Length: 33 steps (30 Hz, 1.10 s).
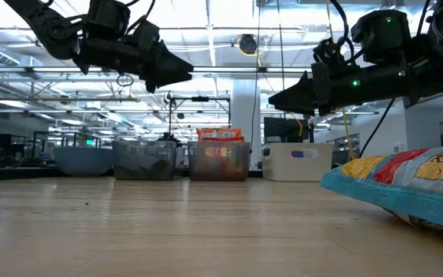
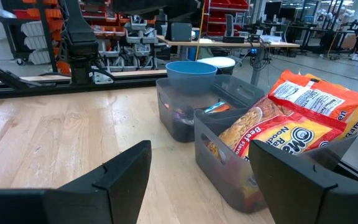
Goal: Pick & Place Food Item
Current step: Put the orange seasoning pack into the white bin
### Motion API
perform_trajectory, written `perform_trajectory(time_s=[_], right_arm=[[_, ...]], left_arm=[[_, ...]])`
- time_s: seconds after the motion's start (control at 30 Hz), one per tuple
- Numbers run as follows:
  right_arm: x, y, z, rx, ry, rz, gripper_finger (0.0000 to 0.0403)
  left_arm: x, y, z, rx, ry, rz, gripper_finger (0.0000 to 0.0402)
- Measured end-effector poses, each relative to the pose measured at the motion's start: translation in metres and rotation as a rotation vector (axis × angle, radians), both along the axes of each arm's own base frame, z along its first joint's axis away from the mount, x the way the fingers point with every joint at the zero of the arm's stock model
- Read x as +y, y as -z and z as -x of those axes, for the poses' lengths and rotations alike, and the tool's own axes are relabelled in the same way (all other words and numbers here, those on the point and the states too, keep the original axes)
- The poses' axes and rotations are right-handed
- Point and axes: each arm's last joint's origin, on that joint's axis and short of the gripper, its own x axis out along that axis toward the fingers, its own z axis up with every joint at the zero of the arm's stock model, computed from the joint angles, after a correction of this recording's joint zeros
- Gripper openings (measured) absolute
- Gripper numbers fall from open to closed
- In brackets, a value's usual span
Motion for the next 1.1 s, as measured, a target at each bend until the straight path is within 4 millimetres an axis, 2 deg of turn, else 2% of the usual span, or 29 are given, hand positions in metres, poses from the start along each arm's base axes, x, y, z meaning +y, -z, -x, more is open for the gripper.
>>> perform_trajectory(time_s=[0.37, 0.63, 0.87, 0.93, 1.1], right_arm=[[0.000, 0.000, 0.000, -0.010, 0.001, -0.025, 0.0263], [0.000, 0.000, 0.000, -0.012, 0.001, -0.028, 0.0263], [0.000, 0.000, 0.000, -0.026, 0.000, -0.059, 0.0263], [0.000, 0.000, 0.000, -0.027, 0.000, -0.060, 0.0263], [0.001, 0.000, 0.000, -0.046, -0.014, -0.111, 0.0263]], left_arm=[[-0.028, 0.000, -0.010, 0.002, 0.166, -0.026, 0.0182], [-0.048, 0.010, -0.014, 0.110, 0.221, -0.010, 0.0182], [-0.077, 0.002, -0.007, 0.125, 0.248, -0.079, 0.0182], [-0.084, -0.005, -0.005, 0.082, 0.265, -0.095, 0.0182], [-0.094, -0.002, 0.013, 0.056, 0.285, -0.082, 0.0182]])
